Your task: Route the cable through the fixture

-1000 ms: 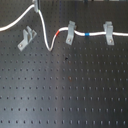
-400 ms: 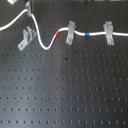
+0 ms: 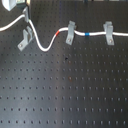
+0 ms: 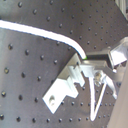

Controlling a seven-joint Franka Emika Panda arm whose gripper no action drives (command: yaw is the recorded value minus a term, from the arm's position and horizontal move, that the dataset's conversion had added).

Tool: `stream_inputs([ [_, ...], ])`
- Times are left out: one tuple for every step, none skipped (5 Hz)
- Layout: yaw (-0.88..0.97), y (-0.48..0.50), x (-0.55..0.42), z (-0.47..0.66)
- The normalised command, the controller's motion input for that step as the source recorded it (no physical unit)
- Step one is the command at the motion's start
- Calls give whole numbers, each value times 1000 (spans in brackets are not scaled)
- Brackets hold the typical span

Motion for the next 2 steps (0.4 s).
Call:
stream_inputs([
  [0,363,-143,204],
  [0,335,-136,178],
])
